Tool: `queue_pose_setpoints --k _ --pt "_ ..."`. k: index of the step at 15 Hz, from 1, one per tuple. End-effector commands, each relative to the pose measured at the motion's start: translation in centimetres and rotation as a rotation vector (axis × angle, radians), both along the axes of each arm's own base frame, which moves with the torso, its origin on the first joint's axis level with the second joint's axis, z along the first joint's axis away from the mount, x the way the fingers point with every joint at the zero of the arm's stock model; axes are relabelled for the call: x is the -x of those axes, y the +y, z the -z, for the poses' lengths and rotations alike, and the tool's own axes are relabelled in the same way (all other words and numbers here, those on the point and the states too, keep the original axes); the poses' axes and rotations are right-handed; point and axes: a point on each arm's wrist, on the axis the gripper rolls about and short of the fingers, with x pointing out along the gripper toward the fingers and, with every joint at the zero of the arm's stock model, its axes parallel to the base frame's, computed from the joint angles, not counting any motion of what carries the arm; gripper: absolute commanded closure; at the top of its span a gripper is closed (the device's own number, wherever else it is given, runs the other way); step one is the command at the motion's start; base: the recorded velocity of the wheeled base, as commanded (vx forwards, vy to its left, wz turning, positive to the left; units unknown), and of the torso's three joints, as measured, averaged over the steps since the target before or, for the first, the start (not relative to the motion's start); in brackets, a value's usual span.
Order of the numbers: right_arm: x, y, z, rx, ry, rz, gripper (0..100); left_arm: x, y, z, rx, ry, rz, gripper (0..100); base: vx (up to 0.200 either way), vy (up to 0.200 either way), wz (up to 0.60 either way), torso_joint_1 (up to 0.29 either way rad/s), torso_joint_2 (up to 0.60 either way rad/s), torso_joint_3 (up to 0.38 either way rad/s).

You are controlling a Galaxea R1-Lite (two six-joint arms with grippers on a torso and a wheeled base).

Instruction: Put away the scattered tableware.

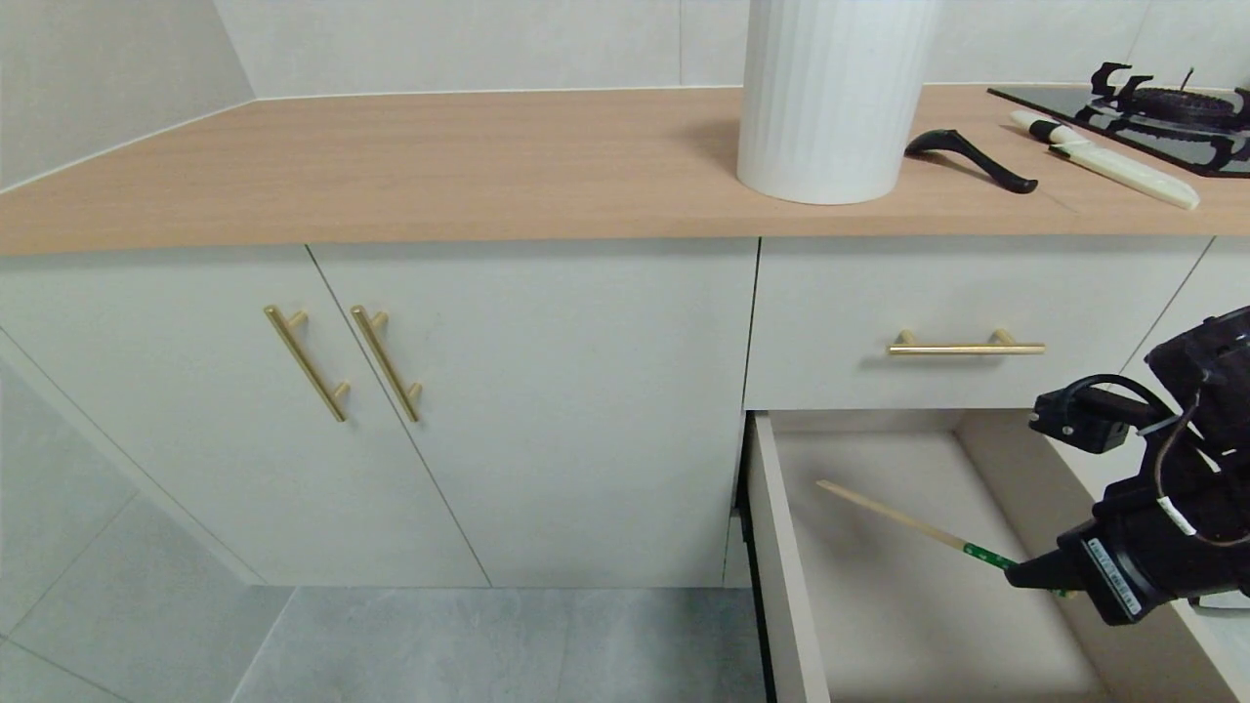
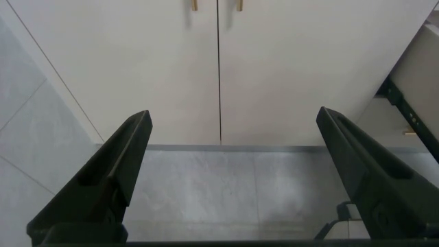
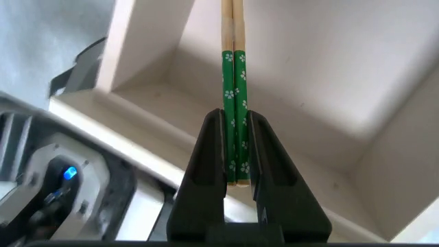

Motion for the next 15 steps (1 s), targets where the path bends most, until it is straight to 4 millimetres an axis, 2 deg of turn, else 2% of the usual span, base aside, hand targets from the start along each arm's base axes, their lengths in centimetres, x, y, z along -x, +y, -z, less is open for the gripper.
queue_pose_setpoints --k 1,3,5,7,8,9,10,15 --pt "-0.8 0.7 1.5 0.045 0.011 0.008 100 0.0 0.0 0.0 0.001 0.000 -0.001 0 0.000 0.000 0.00 0.000 0.00 0.000" --pt "-2.2 1.7 2.4 0.037 0.024 0.052 100 0.0 0.0 0.0 0.001 0.000 -0.001 0 0.000 0.000 0.00 0.000 0.00 0.000" --pt "-3.8 3.5 3.3 -0.026 0.043 0.128 100 0.0 0.0 0.0 0.001 0.000 -0.001 0 0.000 0.000 0.00 0.000 0.00 0.000" --pt "-5.5 5.5 5.1 -0.040 0.027 0.228 100 0.0 0.0 0.0 0.001 0.000 -0.001 0 0.000 0.000 0.00 0.000 0.00 0.000" --pt "-5.9 5.8 5.6 -0.041 0.025 0.246 100 0.0 0.0 0.0 0.000 0.000 -0.001 0 0.000 0.000 0.00 0.000 0.00 0.000" --pt "-6.9 7.0 7.3 -0.043 0.041 0.304 100 0.0 0.0 0.0 0.001 0.000 -0.001 0 0.000 0.000 0.00 0.000 0.00 0.000" --pt "-7.7 7.7 8.1 -0.046 0.052 0.334 100 0.0 0.0 0.0 0.001 0.000 -0.001 0 0.000 0.000 0.00 0.000 0.00 0.000" --pt "-9.3 8.5 11.2 -0.008 0.090 0.408 100 0.0 0.0 0.0 0.001 0.000 -0.001 0 0.000 0.000 0.00 0.000 0.00 0.000"
